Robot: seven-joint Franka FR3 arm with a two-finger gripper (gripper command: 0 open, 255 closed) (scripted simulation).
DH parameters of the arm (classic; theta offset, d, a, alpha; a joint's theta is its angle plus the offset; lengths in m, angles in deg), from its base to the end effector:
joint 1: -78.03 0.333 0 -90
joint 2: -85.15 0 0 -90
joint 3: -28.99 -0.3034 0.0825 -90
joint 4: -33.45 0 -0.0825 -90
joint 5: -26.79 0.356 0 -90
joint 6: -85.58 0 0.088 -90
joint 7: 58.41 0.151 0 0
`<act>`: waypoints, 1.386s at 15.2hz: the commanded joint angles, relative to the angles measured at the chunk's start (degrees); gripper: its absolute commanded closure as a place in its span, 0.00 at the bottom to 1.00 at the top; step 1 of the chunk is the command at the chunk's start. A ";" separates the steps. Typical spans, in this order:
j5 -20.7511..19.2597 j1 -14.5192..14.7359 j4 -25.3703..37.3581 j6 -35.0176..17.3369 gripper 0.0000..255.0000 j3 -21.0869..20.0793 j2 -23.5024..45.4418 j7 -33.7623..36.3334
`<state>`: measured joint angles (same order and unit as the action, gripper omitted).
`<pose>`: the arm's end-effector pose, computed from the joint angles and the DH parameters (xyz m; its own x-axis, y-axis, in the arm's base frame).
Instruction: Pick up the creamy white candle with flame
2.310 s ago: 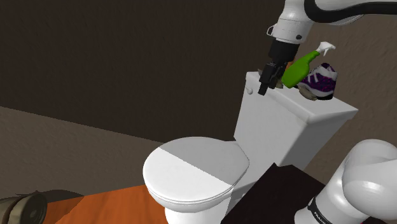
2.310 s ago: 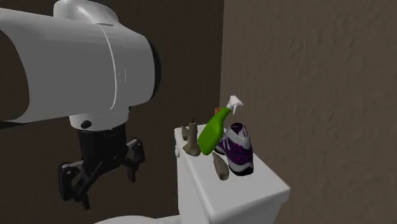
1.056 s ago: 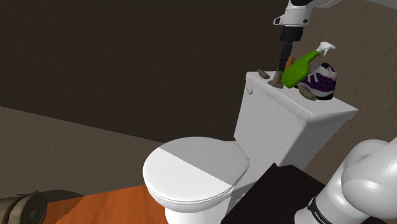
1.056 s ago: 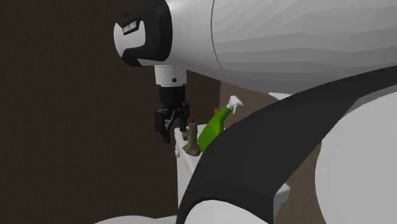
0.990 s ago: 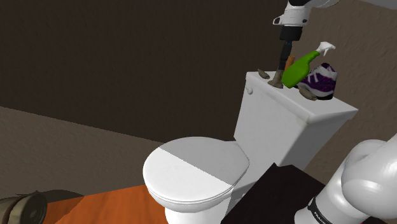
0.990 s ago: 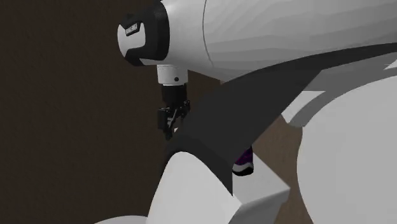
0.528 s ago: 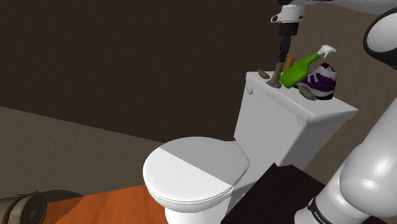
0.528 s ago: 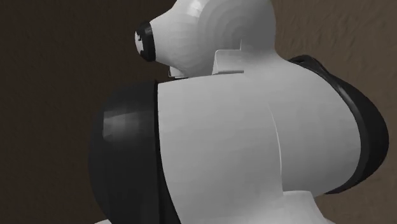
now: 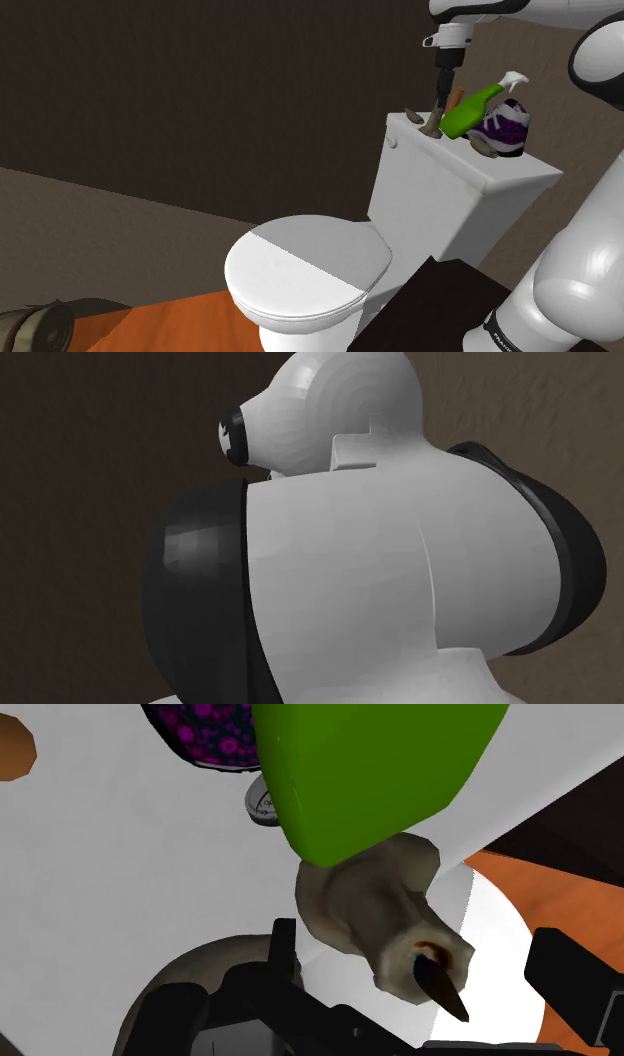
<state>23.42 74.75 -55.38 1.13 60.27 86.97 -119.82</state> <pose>0.4244 -0.2991 0.5553 0.8863 0.4485 -0.1154 0.4452 -0.8938 -0.0546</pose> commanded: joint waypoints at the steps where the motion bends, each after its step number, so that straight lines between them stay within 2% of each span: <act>1: -0.02 0.09 -1.07 -1.03 0.00 -0.08 -0.07 0.22; 2: -0.02 0.08 -1.06 -1.02 0.00 -0.08 -0.06 0.21; 3: 0.00 0.04 -1.01 -1.01 1.00 -0.04 -0.02 0.14; 12: -0.02 0.08 -1.05 -1.02 1.00 -0.08 -0.05 0.21; 21: 1.34 -0.67 9.21 6.70 1.00 0.44 2.83 -1.31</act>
<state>24.44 74.27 -47.70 6.88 60.59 89.13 -120.80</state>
